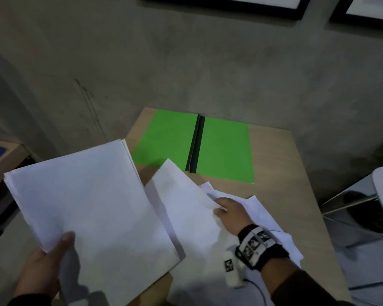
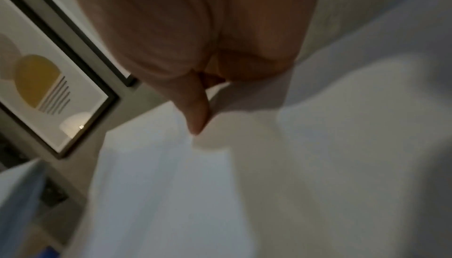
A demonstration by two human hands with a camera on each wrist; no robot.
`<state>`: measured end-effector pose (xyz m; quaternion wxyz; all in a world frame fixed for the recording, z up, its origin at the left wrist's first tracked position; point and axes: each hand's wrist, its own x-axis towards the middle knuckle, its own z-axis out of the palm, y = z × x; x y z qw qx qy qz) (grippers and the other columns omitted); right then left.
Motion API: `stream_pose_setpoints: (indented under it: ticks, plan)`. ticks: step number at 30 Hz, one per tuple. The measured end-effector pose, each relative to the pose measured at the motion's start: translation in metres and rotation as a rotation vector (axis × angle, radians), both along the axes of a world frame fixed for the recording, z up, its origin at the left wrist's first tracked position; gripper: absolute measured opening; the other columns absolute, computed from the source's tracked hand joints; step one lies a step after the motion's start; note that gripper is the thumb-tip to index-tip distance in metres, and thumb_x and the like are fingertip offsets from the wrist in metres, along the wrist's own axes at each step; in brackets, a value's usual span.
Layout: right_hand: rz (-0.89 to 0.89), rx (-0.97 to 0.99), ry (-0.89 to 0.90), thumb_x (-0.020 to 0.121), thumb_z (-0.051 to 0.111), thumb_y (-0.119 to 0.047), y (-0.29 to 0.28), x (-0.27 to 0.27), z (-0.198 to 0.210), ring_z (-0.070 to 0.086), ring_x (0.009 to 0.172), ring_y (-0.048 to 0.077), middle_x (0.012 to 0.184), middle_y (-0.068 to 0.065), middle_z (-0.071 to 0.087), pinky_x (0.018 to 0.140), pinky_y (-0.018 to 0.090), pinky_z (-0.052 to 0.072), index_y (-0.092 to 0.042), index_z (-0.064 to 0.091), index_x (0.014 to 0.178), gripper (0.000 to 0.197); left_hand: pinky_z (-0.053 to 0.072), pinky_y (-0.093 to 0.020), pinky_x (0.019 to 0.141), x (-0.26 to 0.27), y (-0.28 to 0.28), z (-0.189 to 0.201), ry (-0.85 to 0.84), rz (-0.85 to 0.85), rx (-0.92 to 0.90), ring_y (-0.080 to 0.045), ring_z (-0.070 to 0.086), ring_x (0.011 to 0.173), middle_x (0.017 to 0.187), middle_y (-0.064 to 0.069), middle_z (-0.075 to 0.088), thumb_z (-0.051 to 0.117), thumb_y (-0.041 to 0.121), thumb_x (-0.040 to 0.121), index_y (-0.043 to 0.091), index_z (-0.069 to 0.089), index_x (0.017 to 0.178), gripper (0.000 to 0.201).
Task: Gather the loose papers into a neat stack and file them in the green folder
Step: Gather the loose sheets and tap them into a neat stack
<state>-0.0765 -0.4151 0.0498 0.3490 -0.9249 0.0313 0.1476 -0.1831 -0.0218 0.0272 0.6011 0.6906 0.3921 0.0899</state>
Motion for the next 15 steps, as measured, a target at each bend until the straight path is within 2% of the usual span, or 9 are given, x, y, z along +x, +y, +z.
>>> stream_pose_setpoints:
  ticks: [3,4,5,7,9,10,12,13,15]
  plan:
    - [0.058,-0.14,0.119,0.089,0.047,-0.011,-0.045,-0.002,0.001,0.059,0.093,0.025,0.089,0.005,0.066,0.07,0.024,0.041,-0.014,0.067,0.086,0.02,0.039,-0.044,0.097,0.005,-0.009,0.01,-0.116,-0.023,-0.039,-0.029,0.056,0.108,0.122,-0.015,0.059,0.07,0.058,0.067,0.015,0.054,0.121,0.071]
    - [0.072,-0.204,0.154,0.088,0.045,-0.012,-0.058,-0.006,-0.005,0.057,0.089,0.024,0.08,0.002,0.061,0.063,0.022,0.039,-0.019,0.062,0.076,0.022,0.041,-0.041,0.094,0.008,-0.015,0.018,-0.136,-0.013,-0.08,-0.025,0.058,0.103,0.122,-0.018,0.059,0.068,0.053,0.073,0.014,0.054,0.122,0.065]
    - [0.098,-0.301,0.204,0.086,0.043,-0.017,-0.066,-0.01,-0.011,0.056,0.092,0.025,0.084,0.002,0.059,0.063,0.023,0.039,-0.02,0.061,0.078,0.019,0.044,-0.033,0.089,0.008,-0.021,0.028,-0.154,-0.017,-0.106,-0.017,0.06,0.092,0.121,-0.021,0.058,0.065,0.04,0.082,0.012,0.054,0.121,0.048]
    - [0.154,-0.509,0.239,0.081,0.049,-0.03,-0.077,-0.021,-0.027,0.049,0.112,0.03,0.115,0.006,0.054,0.084,0.032,0.04,-0.021,0.06,0.11,0.033,0.047,-0.009,0.066,0.013,-0.025,0.03,-0.164,-0.036,-0.093,0.011,0.055,0.06,0.113,-0.016,0.057,0.054,0.015,0.092,0.007,0.053,0.114,0.024]
    - [0.155,-0.587,0.238,0.076,0.059,-0.042,-0.079,-0.032,-0.04,0.039,0.122,0.028,0.13,0.001,0.045,0.097,0.039,0.033,-0.026,0.05,0.124,0.051,0.042,-0.002,0.049,0.015,-0.031,0.031,-0.146,-0.087,-0.083,0.015,0.052,0.044,0.096,-0.009,0.057,0.051,0.012,0.093,0.003,0.053,0.107,0.016]
    - [0.148,-0.588,0.235,0.074,0.062,-0.045,-0.077,-0.036,-0.043,0.038,0.124,0.027,0.133,-0.001,0.044,0.099,0.04,0.031,-0.028,0.047,0.127,0.057,0.046,-0.006,0.051,0.016,-0.031,0.03,-0.137,-0.093,-0.084,0.01,0.056,0.05,0.092,-0.009,0.056,0.052,0.013,0.093,0.005,0.055,0.102,0.012]
    - [0.152,-0.616,0.237,0.076,0.061,-0.046,-0.073,-0.039,-0.046,0.037,0.125,0.026,0.133,-0.001,0.046,0.099,0.04,0.028,-0.028,0.048,0.126,0.055,0.049,-0.024,0.07,0.019,-0.037,0.035,-0.147,-0.11,-0.1,-0.012,0.062,0.083,0.096,-0.012,0.058,0.053,0.014,0.092,0.005,0.058,0.098,0.012]
    - [0.182,-0.662,0.245,0.079,0.058,-0.043,-0.071,-0.039,-0.045,0.039,0.123,0.026,0.13,0.001,0.049,0.098,0.04,0.028,-0.027,0.052,0.122,0.047,0.044,-0.032,0.08,0.019,-0.041,0.037,-0.151,-0.117,-0.099,-0.02,0.056,0.095,0.102,-0.012,0.057,0.053,0.014,0.092,0.003,0.058,0.103,0.016]
    - [0.239,-0.694,0.249,0.083,0.053,-0.037,-0.071,-0.035,-0.036,0.044,0.119,0.026,0.122,0.002,0.055,0.093,0.039,0.029,-0.024,0.06,0.113,0.033,0.034,-0.036,0.089,0.022,-0.043,0.037,-0.168,-0.131,-0.105,-0.024,0.05,0.104,0.111,-0.012,0.055,0.053,0.012,0.092,0.001,0.054,0.115,0.026]
